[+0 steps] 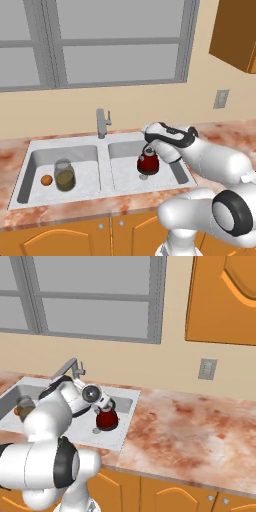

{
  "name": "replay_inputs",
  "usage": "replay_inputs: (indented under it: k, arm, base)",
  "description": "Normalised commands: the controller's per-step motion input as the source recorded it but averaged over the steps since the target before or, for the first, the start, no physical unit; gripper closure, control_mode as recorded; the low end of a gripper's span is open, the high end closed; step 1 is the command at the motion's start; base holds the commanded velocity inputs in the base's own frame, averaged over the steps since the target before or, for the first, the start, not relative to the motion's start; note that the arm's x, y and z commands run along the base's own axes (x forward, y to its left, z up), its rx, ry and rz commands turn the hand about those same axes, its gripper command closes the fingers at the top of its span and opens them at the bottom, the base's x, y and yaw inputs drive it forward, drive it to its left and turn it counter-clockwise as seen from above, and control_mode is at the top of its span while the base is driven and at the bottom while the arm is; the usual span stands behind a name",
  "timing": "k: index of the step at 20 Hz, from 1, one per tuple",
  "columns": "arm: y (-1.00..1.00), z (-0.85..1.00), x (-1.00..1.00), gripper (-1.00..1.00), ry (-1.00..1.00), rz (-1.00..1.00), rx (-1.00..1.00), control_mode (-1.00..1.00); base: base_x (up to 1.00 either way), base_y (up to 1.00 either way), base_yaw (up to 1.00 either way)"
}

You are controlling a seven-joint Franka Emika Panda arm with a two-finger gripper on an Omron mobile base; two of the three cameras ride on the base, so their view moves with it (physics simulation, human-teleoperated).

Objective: Pick the jar and kettle and place them in the sink. Then turn on the water.

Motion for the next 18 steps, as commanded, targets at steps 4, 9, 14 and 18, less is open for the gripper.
replay_inputs:
  k: [4,9,14,18]
  arm:
    - [0.41,0.03,0.04,-1.00,0.00,0.04,-0.02,-1.00]
    - [0.18,0.14,0.02,-1.00,0.00,0.11,-0.06,-1.00]
    - [0.01,0.15,0.02,-1.00,-0.03,0.07,-0.24,-1.00]
    - [0.03,0.49,0.00,-1.00,0.01,0.02,-0.28,-1.00]
  base:
    - [0.00,0.00,0.00]
    - [0.00,0.00,0.00]
    - [0.00,0.00,0.00]
    - [0.00,0.00,0.00]
